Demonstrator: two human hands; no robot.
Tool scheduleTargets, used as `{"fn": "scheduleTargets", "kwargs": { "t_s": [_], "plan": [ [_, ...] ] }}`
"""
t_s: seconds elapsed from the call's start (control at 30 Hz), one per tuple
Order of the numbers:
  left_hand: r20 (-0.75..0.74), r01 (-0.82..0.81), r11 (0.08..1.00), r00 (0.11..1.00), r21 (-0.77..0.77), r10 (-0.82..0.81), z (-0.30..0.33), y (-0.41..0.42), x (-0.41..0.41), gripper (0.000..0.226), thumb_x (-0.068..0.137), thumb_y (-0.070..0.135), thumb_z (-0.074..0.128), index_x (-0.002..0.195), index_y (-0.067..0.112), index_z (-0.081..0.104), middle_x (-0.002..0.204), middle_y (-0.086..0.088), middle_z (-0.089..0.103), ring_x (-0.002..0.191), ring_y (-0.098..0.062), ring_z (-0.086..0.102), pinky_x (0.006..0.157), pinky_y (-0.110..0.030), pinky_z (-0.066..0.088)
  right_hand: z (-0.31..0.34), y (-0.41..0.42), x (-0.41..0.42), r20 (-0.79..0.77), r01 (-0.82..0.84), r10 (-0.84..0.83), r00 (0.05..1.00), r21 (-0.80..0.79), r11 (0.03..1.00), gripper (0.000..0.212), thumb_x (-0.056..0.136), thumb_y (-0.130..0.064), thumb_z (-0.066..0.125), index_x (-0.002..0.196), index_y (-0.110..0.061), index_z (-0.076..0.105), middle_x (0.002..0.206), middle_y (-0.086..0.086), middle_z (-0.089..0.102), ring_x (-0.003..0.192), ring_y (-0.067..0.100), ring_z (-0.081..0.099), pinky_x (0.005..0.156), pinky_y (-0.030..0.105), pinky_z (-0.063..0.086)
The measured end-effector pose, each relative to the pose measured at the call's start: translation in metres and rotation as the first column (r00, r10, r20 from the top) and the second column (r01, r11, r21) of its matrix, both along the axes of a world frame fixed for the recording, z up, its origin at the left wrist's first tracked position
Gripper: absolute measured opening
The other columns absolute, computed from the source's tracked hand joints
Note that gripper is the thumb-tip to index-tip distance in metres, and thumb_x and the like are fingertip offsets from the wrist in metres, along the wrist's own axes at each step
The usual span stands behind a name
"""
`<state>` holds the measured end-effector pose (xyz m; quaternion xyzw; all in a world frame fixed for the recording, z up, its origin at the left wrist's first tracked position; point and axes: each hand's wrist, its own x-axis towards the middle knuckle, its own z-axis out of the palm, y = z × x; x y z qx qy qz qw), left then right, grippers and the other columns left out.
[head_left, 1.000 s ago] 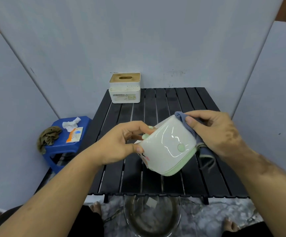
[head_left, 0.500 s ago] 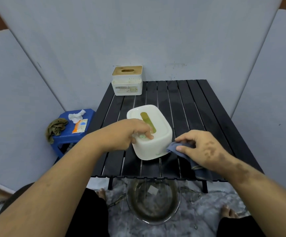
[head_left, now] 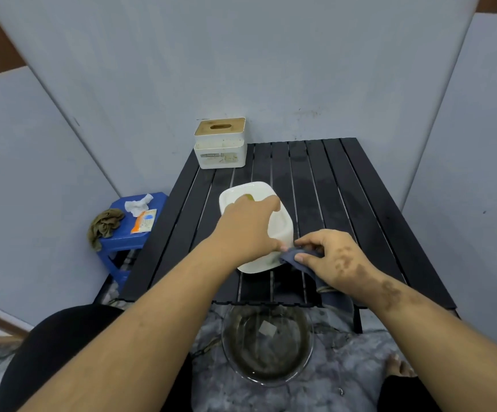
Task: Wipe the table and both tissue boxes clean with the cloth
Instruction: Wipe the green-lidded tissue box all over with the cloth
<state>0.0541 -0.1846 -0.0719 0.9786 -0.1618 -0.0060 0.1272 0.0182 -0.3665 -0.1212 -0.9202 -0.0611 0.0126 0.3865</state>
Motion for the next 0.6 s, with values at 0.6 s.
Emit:
{"fn": "scheduleTargets", "kwargs": {
  "t_s": [0.6],
  "plan": [
    [-0.215, -0.050, 0.571, 0.950, -0.819, -0.225, -0.015, 0.087, 0.021, 0.049, 0.089, -0.004, 0.068, 0.124, 0.030, 0.067, 0.119, -0.011, 0.073, 0.115, -0.028, 0.066, 0.098, -0.040, 0.055, 0.019, 0.009, -0.022, 0.475, -0.121, 0.110, 0.873, -0.008, 0.993, 0.032, 0.084, -0.029, 0.064, 0.114, -0.020, 0.070, 0.093, -0.011, 0.057, 0.091, 0.014, 0.057, 0.082, 0.025, 0.047]
  ]
}}
